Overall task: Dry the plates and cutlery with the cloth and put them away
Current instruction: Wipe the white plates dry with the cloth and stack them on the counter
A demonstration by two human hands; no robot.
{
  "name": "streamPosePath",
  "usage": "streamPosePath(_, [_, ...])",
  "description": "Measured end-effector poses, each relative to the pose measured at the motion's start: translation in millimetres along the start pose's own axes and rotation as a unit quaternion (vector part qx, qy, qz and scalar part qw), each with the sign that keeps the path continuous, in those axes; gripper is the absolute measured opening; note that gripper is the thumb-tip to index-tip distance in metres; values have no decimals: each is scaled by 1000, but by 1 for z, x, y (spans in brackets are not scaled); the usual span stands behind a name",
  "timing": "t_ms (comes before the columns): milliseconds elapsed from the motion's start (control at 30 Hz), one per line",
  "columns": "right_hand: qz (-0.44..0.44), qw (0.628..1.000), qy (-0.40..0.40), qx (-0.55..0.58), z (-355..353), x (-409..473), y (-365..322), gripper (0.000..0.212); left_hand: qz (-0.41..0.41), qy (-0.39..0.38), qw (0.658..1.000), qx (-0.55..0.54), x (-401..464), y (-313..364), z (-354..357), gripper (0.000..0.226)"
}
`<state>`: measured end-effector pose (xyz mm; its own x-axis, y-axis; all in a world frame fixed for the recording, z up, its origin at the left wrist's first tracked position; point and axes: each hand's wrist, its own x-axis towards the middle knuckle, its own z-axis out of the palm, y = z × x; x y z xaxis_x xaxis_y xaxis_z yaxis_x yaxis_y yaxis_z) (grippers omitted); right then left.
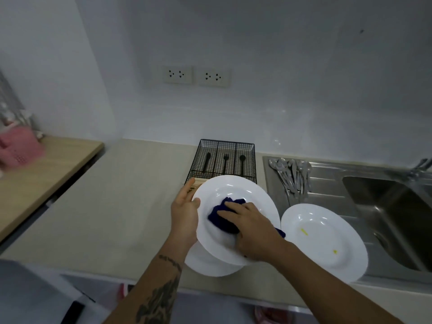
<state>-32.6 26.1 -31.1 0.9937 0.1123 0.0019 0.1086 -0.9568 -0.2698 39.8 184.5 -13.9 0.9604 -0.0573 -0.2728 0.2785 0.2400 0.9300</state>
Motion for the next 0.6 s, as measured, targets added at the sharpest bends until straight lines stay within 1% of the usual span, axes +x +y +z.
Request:
streamPosePath(100, [32, 999, -8, 23, 2, -5, 7, 66, -3, 18, 1000, 8, 1, -9, -20, 60])
streamPosePath(267, [64, 996, 31, 46, 2, -11, 19, 69, -15, 55, 998, -9, 2, -20, -49, 59])
streamPosePath(367, [86, 992, 60, 65, 4, -10, 30, 69, -14, 72, 997, -11, 6, -27, -55, 59])
streamPosePath(467, [99, 989, 76, 76, 3, -12, 35, 64, -14, 82, 997, -1, 9, -32, -57, 58])
streamPosePath(600, [100, 989, 80, 76, 4, -16, 34, 65, -16, 91, 996, 0, 13, -40, -59, 57])
